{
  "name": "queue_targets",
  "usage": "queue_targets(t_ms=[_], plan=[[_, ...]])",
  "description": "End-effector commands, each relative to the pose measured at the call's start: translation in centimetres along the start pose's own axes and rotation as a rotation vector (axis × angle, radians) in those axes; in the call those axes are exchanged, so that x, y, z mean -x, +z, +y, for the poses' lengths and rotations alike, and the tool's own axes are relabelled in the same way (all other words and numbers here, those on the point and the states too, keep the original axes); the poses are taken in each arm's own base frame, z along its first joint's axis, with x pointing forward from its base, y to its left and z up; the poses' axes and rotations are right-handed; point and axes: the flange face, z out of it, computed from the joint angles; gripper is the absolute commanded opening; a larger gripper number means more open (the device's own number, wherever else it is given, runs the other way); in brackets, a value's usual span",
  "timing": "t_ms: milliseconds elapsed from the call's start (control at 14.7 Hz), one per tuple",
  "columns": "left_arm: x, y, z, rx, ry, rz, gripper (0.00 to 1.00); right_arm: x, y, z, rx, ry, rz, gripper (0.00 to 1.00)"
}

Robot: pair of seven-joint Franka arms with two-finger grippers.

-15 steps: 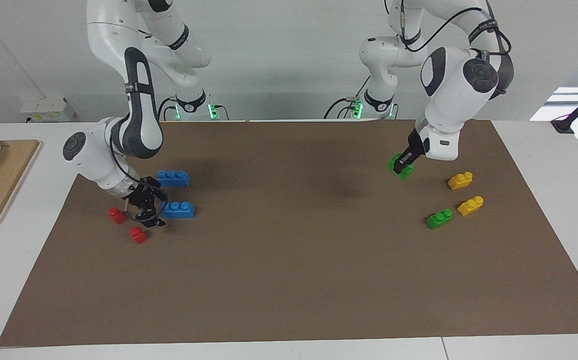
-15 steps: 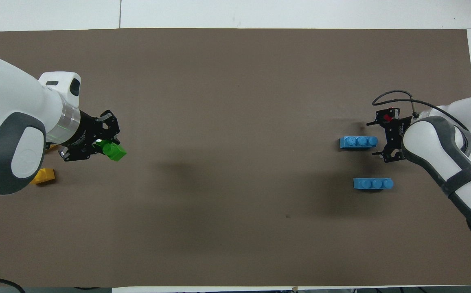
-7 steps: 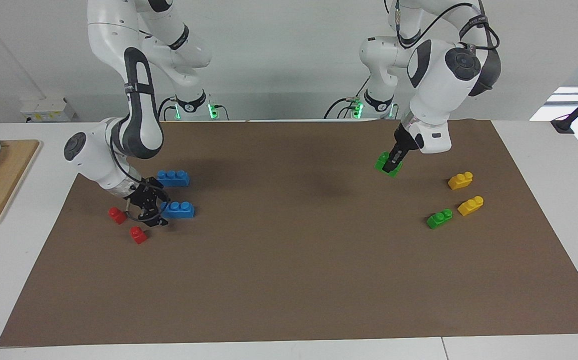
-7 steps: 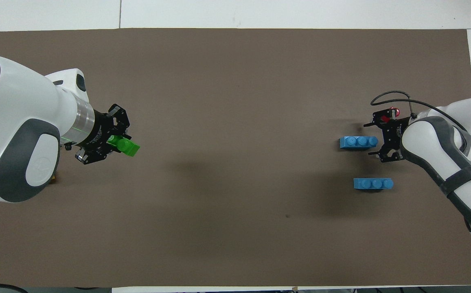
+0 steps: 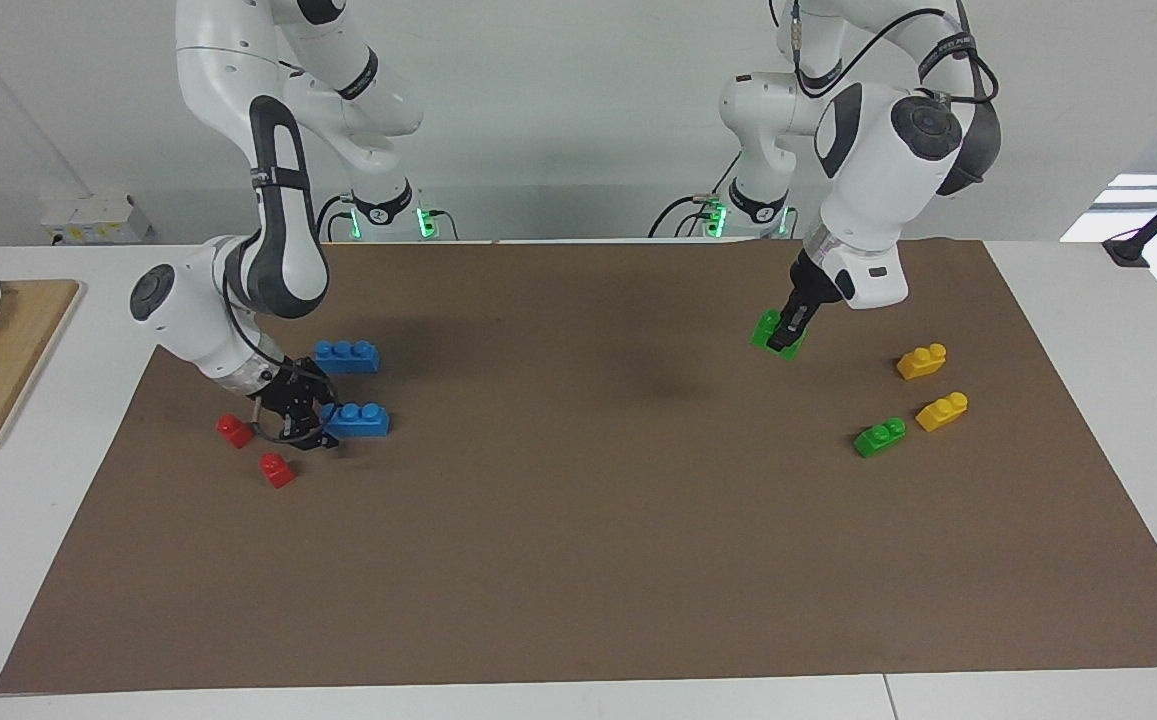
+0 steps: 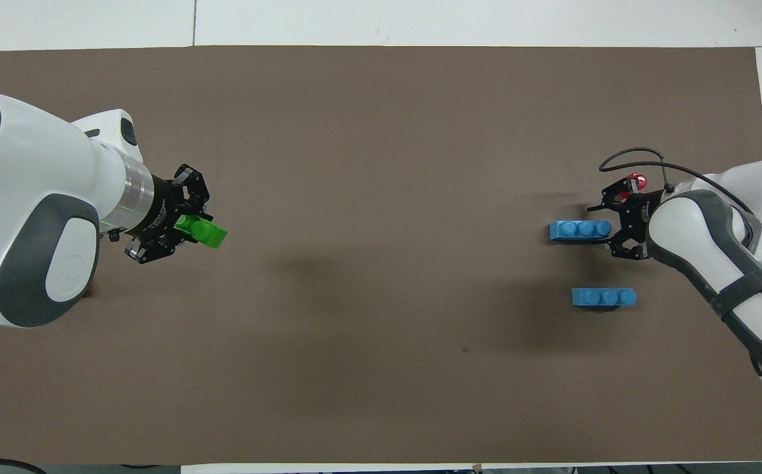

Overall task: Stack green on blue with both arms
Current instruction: 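Lift the green brick with the left gripper while the right gripper holds blue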

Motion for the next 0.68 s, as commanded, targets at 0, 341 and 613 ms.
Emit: queue_targets(t_ms=[0, 341, 613], plan=[[0.4, 0.4, -0.1, 0.027, -0.051, -0.002, 0.0, 0.1, 0.3, 0.3, -0.028, -0.015, -0.007, 0.28], [0.6, 0.8, 0.1, 0.041, -0.064, 0.003, 0.0, 1.7, 0.1, -0.9, -0.045, -0.051, 0.0, 0.0], [1.2, 1.0, 0.7, 0.066, -0.132, 0.009, 0.0, 8.9, -1.0, -5.1, -0.088, -0.013, -0.042, 0.0]])
